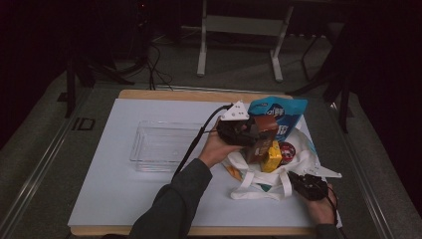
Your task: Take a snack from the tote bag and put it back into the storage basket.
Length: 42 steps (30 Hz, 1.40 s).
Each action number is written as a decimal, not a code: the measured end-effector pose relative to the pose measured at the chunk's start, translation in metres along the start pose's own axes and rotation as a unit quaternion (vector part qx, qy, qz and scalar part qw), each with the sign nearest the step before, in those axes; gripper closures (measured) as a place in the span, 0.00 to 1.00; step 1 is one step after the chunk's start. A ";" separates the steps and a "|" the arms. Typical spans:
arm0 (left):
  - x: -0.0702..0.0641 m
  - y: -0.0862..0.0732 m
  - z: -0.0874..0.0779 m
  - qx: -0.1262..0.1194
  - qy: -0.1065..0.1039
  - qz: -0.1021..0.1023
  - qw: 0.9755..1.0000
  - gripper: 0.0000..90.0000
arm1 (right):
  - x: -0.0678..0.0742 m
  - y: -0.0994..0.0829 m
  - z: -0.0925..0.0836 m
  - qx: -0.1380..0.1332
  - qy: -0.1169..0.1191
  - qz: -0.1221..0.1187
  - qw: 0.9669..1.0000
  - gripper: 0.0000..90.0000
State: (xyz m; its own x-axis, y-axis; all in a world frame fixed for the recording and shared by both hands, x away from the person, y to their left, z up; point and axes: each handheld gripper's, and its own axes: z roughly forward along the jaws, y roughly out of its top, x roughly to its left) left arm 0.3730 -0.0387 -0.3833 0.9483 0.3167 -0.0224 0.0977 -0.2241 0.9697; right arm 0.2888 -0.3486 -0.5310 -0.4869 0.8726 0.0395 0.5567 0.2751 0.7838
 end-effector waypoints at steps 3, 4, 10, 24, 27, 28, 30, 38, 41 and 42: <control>-0.003 0.003 -0.003 -0.004 0.000 0.003 1.000 0.47 | 0.000 0.000 0.000 0.000 0.000 0.000 1.000 0.90; -0.004 0.004 -0.003 -0.005 -0.002 0.003 1.000 0.47 | 0.000 0.000 0.000 0.000 0.000 0.000 1.000 0.90; -0.009 0.007 -0.007 -0.013 -0.010 0.005 1.000 0.47 | 0.000 0.000 0.000 0.000 0.000 0.000 1.000 0.90; -0.015 0.015 -0.022 -0.021 -0.025 0.000 0.999 0.47 | 0.000 0.000 0.000 0.000 -0.001 0.001 1.000 0.90; -0.015 0.016 -0.025 -0.019 -0.025 -0.001 1.000 0.47 | 0.000 0.000 0.000 0.000 -0.001 0.000 1.000 0.90; -0.015 0.016 -0.026 -0.018 -0.024 0.000 1.000 0.47 | 0.000 0.000 0.000 0.000 -0.001 0.001 1.000 0.90; -0.015 0.016 -0.028 -0.017 -0.022 0.002 1.000 0.47 | 0.000 0.000 0.000 0.000 0.000 0.001 1.000 0.90; -0.011 0.017 -0.041 -0.014 -0.024 -0.001 1.000 0.47 | 0.000 0.000 0.000 -0.001 0.000 0.001 1.000 0.90; -0.010 0.017 -0.046 -0.011 -0.021 0.002 1.000 0.47 | 0.000 -0.001 0.000 -0.002 0.001 0.002 1.000 0.90; -0.010 0.017 -0.048 -0.009 -0.020 0.002 1.000 0.47 | 0.000 -0.001 0.000 -0.002 0.001 0.002 1.000 0.90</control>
State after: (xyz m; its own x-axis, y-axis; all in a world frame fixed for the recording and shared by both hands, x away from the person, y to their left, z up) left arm 0.3512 -0.0017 -0.3545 0.9598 0.2794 -0.0273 0.0883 -0.2081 0.9741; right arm 0.2884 -0.3491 -0.5314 -0.4859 0.8729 0.0435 0.5561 0.2704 0.7859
